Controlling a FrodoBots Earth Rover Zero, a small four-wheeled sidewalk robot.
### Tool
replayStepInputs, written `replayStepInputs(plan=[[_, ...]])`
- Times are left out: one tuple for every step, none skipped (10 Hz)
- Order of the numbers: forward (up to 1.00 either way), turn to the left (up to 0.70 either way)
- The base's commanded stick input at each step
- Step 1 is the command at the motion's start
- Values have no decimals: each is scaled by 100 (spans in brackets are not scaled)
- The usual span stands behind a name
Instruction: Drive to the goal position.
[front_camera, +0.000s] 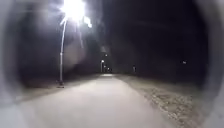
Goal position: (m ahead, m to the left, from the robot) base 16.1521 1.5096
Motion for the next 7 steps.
replayStepInputs(plan=[[100,0],[100,0],[100,0],[100,0],[100,0],[100,0],[100,0]])
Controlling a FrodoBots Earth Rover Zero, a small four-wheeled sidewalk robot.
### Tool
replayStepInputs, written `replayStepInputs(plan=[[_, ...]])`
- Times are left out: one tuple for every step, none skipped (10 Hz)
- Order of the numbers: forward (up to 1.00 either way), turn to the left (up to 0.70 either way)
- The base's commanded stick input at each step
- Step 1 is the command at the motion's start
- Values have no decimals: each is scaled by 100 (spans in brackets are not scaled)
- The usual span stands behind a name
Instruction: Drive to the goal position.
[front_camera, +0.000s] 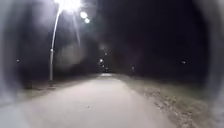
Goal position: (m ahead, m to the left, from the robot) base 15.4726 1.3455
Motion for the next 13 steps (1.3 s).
replayStepInputs(plan=[[23,0],[63,0],[100,0],[100,0],[100,0],[100,0],[100,0],[100,0],[100,0],[100,0],[100,0],[100,0],[100,9]])
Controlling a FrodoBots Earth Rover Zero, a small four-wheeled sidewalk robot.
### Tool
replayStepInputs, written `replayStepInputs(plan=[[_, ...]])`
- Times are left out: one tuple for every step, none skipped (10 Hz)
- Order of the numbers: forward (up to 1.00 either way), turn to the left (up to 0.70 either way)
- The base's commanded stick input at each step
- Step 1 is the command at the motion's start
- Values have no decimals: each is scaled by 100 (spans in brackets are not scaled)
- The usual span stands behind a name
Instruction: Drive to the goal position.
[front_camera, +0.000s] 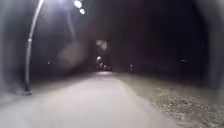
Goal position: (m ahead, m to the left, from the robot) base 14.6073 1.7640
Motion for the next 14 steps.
replayStepInputs(plan=[[100,26],[100,27],[100,27],[100,27],[100,18],[100,1],[100,0],[100,0],[100,0],[100,0],[100,0],[100,0],[100,0],[100,0]])
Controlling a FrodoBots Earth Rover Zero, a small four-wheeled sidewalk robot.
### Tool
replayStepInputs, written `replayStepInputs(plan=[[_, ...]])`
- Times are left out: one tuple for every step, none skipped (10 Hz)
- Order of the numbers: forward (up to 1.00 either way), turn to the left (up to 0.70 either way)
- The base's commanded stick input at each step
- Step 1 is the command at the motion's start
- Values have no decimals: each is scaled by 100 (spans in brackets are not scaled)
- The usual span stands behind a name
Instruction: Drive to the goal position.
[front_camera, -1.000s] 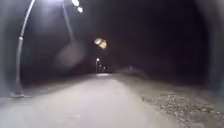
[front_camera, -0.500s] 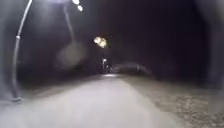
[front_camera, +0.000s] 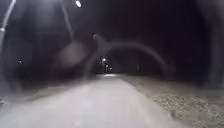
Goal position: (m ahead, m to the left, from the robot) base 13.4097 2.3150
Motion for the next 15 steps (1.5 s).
replayStepInputs(plan=[[100,0],[100,0],[100,0],[100,0],[100,0],[100,0],[100,0],[100,19],[100,27],[100,27],[100,22],[100,1],[100,0],[100,0],[100,0]])
